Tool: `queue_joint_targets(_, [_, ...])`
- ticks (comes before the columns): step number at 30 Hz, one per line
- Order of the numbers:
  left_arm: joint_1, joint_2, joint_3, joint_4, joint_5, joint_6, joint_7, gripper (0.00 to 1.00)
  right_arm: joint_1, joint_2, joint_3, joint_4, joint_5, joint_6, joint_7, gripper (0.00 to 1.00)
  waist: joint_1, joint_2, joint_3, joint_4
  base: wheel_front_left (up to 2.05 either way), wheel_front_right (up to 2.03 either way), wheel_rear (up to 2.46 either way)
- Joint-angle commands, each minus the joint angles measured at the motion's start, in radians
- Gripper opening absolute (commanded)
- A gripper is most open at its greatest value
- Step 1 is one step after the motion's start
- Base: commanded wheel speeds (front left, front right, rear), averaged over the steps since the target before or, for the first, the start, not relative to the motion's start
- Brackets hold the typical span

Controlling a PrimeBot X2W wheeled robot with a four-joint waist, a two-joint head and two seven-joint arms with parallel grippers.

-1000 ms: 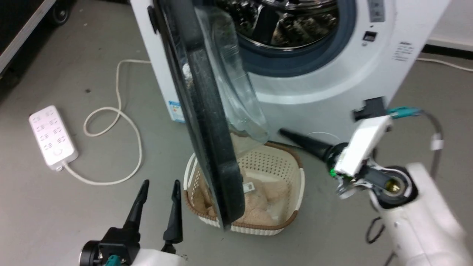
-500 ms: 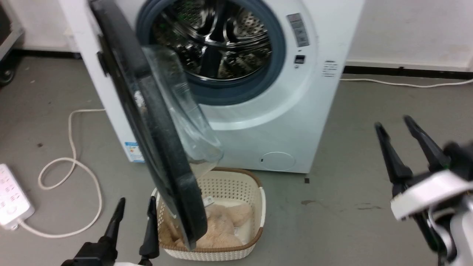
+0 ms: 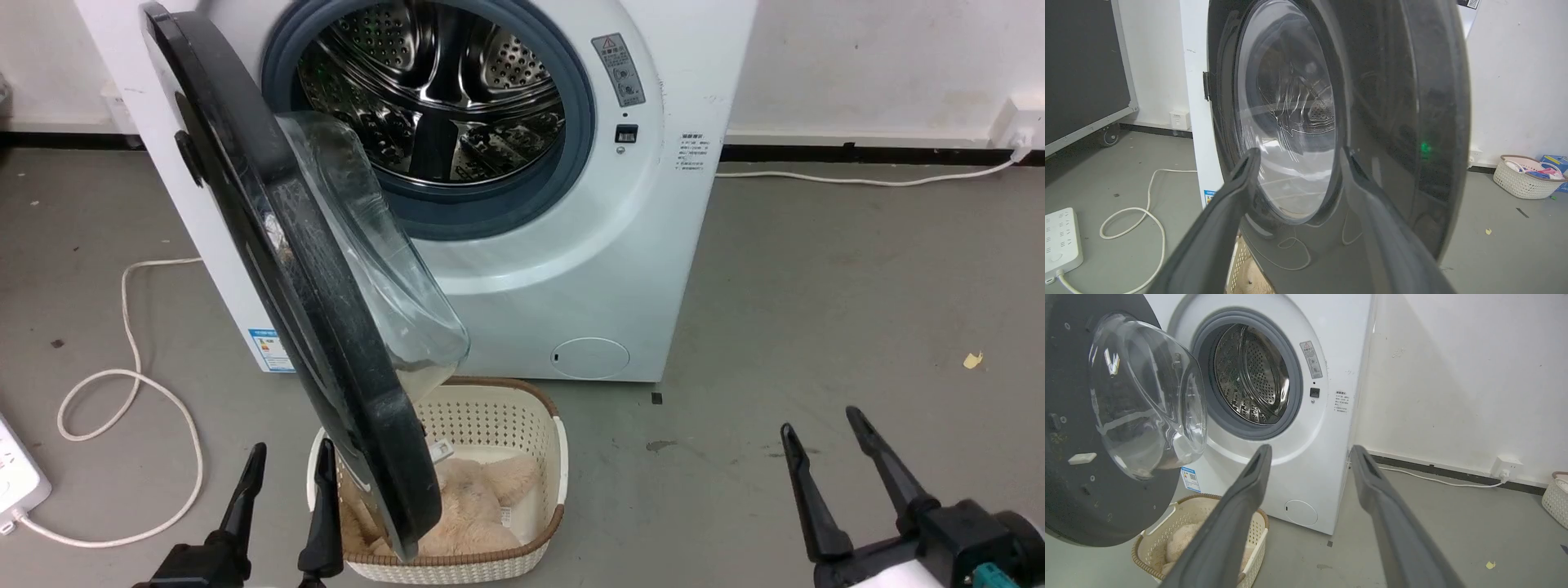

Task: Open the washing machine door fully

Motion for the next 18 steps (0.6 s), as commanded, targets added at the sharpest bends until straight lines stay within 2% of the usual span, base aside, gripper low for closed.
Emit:
queue_joint_targets(1, [-0.001,-0.001,0.000,0.002,0.000,0.003,-0.004,1.00,0.018,0.011,-0.001,0.007,-0.009,-0.001,-0.011,1.00,0.0000,0.0000,-0.001,0.003,0.00,0.00,0.00])
queue_joint_targets(10, [-0.011,-0.006,0.009,-0.012,0.004,0.027,-0.004,1.00,0.010,0.027,-0.001,0.018,-0.004,-0.001,-0.031,1.00,0.0000,0.0000,-0.007,0.014,0.00,0.00,0.00])
queue_joint_targets(11, [-0.014,-0.006,0.009,-0.022,0.008,0.025,-0.004,0.77,0.009,0.027,0.000,0.019,-0.005,-0.001,-0.032,1.00,0.0000,0.0000,-0.007,0.015,0.00,0.00,0.00])
queue_joint_targets(12, [-0.017,-0.006,0.011,-0.036,0.011,0.024,-0.004,0.21,0.007,0.028,0.000,0.019,-0.004,-0.001,-0.032,1.00,0.0000,0.0000,-0.007,0.015,0.00,0.00,0.00])
queue_joint_targets(13, [-0.020,-0.006,0.014,-0.055,0.014,0.022,-0.004,0.00,0.005,0.028,-0.001,0.019,-0.003,-0.001,-0.032,1.00,0.0000,0.0000,-0.006,0.016,0.00,0.00,0.00])
queue_joint_targets(18, [-0.053,-0.007,0.053,-0.163,-0.008,0.033,-0.004,0.00,0.001,0.028,-0.007,0.016,0.013,-0.001,-0.034,1.00,0.0000,0.0000,-0.002,0.022,0.00,0.00,0.00])
